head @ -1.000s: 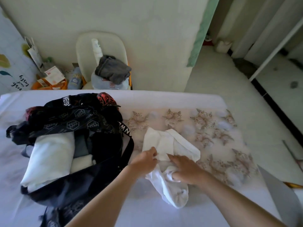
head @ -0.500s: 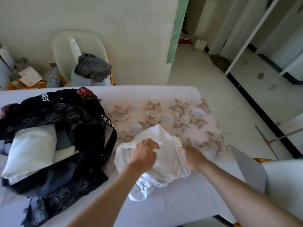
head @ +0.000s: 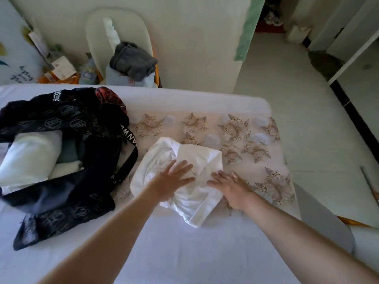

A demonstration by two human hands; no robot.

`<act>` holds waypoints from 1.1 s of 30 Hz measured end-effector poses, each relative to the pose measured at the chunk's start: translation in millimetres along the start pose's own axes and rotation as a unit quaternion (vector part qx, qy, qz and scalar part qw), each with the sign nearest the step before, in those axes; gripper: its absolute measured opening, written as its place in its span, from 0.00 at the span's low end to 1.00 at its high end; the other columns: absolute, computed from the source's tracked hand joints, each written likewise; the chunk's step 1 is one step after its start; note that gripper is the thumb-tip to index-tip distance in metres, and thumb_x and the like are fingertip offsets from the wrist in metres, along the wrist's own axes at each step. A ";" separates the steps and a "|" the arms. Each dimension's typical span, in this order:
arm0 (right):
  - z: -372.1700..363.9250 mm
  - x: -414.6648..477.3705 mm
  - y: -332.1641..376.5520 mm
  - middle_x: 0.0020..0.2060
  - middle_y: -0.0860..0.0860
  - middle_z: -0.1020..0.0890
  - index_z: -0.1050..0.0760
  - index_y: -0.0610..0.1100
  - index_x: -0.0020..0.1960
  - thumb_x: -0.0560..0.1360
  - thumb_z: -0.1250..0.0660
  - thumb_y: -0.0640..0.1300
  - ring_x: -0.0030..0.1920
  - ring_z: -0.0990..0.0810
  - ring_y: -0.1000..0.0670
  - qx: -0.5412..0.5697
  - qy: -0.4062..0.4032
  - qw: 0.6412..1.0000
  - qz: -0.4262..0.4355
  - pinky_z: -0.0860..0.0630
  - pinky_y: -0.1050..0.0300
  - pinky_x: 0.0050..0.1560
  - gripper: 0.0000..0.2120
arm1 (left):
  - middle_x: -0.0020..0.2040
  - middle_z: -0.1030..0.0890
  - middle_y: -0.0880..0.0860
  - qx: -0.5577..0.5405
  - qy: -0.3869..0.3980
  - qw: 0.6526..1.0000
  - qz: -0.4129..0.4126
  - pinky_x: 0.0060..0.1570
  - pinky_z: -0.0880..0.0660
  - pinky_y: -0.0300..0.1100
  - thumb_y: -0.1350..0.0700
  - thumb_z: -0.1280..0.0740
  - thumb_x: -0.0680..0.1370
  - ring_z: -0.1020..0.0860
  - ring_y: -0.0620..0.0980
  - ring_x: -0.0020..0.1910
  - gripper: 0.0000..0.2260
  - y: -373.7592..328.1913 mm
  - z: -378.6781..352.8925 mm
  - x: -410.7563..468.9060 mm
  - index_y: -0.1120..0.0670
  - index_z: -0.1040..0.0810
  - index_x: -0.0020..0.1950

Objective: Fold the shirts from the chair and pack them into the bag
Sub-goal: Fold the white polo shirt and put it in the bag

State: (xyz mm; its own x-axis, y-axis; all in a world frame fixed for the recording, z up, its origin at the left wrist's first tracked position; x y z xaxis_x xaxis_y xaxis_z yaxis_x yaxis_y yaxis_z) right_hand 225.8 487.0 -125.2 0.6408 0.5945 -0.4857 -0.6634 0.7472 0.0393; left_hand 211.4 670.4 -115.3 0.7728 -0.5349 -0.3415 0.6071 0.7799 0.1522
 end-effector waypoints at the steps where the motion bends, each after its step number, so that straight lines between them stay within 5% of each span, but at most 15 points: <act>1: -3.0 -0.3 -0.8 0.81 0.50 0.55 0.53 0.55 0.81 0.76 0.38 0.32 0.80 0.55 0.46 0.010 0.002 1.000 0.004 0.51 0.42 0.78 0.41 | 0.81 0.57 0.53 -0.013 -0.028 0.999 0.032 0.76 0.56 0.61 0.60 0.32 0.75 0.57 0.58 0.80 0.38 7.9 8.7 -1.4 0.39 0.45 0.78; 3: -6.7 -4.9 -0.8 0.81 0.51 0.54 0.53 0.55 0.80 0.76 0.39 0.32 0.80 0.53 0.46 0.046 -0.008 0.999 0.007 0.46 0.45 0.77 0.41 | 0.77 0.36 0.56 -0.073 -0.131 0.984 0.101 0.69 0.34 0.62 0.67 0.33 0.67 0.38 0.60 0.75 0.34 13.1 31.7 -11.7 0.43 0.27 0.70; 5: -8.3 -9.4 -0.4 0.80 0.51 0.51 0.52 0.54 0.81 0.76 0.40 0.31 0.79 0.48 0.46 0.073 -0.029 0.997 0.017 0.41 0.49 0.75 0.41 | 0.59 0.24 0.52 -0.147 -0.212 0.956 0.137 0.54 0.23 0.55 0.65 0.31 0.65 0.27 0.55 0.58 0.22 0.8 35.2 -27.9 0.49 0.20 0.57; 7: -4.3 -13.4 -2.0 0.79 0.51 0.44 0.44 0.52 0.79 0.74 0.42 0.28 0.76 0.41 0.46 0.108 -0.073 0.991 0.029 0.36 0.51 0.72 0.38 | 0.50 0.26 0.47 -0.216 -0.197 0.944 0.156 0.49 0.24 0.49 0.49 0.32 0.70 0.25 0.51 0.50 0.12 -23.1 20.2 -41.1 0.49 0.23 0.52; 10: -2.5 -17.9 -5.0 0.76 0.51 0.34 0.30 0.49 0.72 0.75 0.40 0.30 0.72 0.32 0.46 0.132 -0.121 0.983 0.041 0.31 0.50 0.68 0.28 | 0.49 0.27 0.47 -0.211 -0.074 0.956 0.188 0.48 0.25 0.46 0.30 0.37 0.62 0.27 0.50 0.49 0.27 -54.7 -11.8 -51.8 0.47 0.25 0.52; 13: -2.2 -21.3 -6.2 0.69 0.52 0.24 0.23 0.48 0.66 0.77 0.37 0.37 0.65 0.25 0.46 0.158 -0.158 0.975 0.017 0.29 0.50 0.65 0.19 | 0.50 0.26 0.49 -0.236 -0.056 0.941 0.238 0.49 0.25 0.46 0.35 0.33 0.62 0.26 0.53 0.50 0.24 -58.0 -19.7 -59.8 0.47 0.23 0.53; 15: 8.6 -25.7 -4.8 0.58 0.51 0.17 0.20 0.46 0.60 0.79 0.37 0.39 0.58 0.20 0.46 0.189 -0.196 0.962 -0.009 0.26 0.51 0.59 0.13 | 0.51 0.24 0.51 -0.269 -0.063 0.926 0.256 0.52 0.25 0.48 0.44 0.40 0.69 0.25 0.55 0.52 0.18 -50.9 -12.4 -62.6 0.50 0.21 0.53; 19: 48.4 -37.1 -5.3 0.38 0.52 0.18 0.20 0.43 0.52 0.81 0.39 0.42 0.36 0.20 0.51 0.308 -0.236 0.919 -0.074 0.29 0.58 0.36 0.09 | 0.48 0.22 0.52 -0.395 -0.143 0.859 0.291 0.42 0.26 0.47 0.54 0.46 0.75 0.23 0.55 0.48 0.14 -15.7 30.1 -75.3 0.54 0.23 0.53; 21: 78.1 -43.4 -2.8 0.37 0.49 0.18 0.22 0.43 0.51 0.83 0.41 0.46 0.35 0.20 0.47 0.364 -0.241 0.895 -0.090 0.30 0.56 0.32 0.11 | 0.44 0.22 0.51 -0.443 -0.180 0.824 0.303 0.34 0.30 0.43 0.58 0.44 0.79 0.23 0.54 0.42 0.10 11.4 60.6 -83.7 0.53 0.25 0.55; 24: 133.8 -52.6 1.8 0.36 0.46 0.20 0.27 0.45 0.46 0.84 0.43 0.49 0.35 0.22 0.44 0.424 -0.263 0.860 -0.102 0.33 0.56 0.30 0.12 | 0.49 0.21 0.52 -0.461 -0.251 0.797 0.300 0.39 0.28 0.45 0.60 0.42 0.80 0.23 0.53 0.43 0.10 55.0 115.7 -95.5 0.51 0.27 0.59; 27: 199.5 -67.0 6.6 0.41 0.48 0.19 0.27 0.46 0.48 0.83 0.41 0.49 0.42 0.22 0.47 0.422 -0.309 0.846 -0.103 0.32 0.55 0.38 0.09 | 0.51 0.22 0.52 -0.503 -0.281 0.769 0.276 0.35 0.30 0.43 0.55 0.39 0.82 0.25 0.50 0.40 0.08 87.2 170.5 -105.2 0.46 0.31 0.59; 29: 238.0 -82.2 8.0 0.48 0.52 0.20 0.26 0.48 0.56 0.80 0.37 0.48 0.49 0.23 0.50 0.421 -0.319 0.842 -0.111 0.32 0.57 0.44 0.07 | 0.51 0.24 0.48 -0.516 -0.273 0.777 0.236 0.32 0.31 0.39 0.49 0.30 0.77 0.24 0.48 0.40 0.16 99.7 208.6 -114.0 0.42 0.33 0.60; 31: 273.1 -102.1 12.0 0.45 0.55 0.21 0.28 0.52 0.57 0.73 0.35 0.47 0.48 0.23 0.49 0.423 -0.311 0.843 -0.113 0.31 0.57 0.41 0.12 | 0.50 0.26 0.44 -0.484 -0.242 0.823 0.171 0.32 0.32 0.33 0.50 0.21 0.68 0.26 0.45 0.41 0.31 105.5 244.0 -122.4 0.43 0.35 0.63; 33: 304.8 -120.8 20.4 0.42 0.55 0.23 0.30 0.53 0.58 0.68 0.38 0.44 0.48 0.23 0.47 0.414 -0.300 0.854 -0.098 0.31 0.56 0.40 0.18 | 0.52 0.26 0.47 -0.422 -0.220 0.871 0.121 0.36 0.30 0.33 0.56 0.19 0.66 0.25 0.47 0.45 0.35 111.1 273.0 -131.7 0.44 0.36 0.65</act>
State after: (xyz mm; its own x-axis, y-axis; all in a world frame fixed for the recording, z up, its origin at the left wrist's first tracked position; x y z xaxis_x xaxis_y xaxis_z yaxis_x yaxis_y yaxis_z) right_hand 252.6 521.0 200.5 0.9555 0.2935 -0.0283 -0.1795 0.6551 0.7339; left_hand 227.5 738.7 199.9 0.9679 -0.2502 0.0225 0.2083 0.7495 -0.6283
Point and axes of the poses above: each hand's wrist, its own x-axis towards the middle knuckle, its own z-axis out of the back of the hand, y = z × x, the point moved 8 cm from there along x, towards the middle knuckle
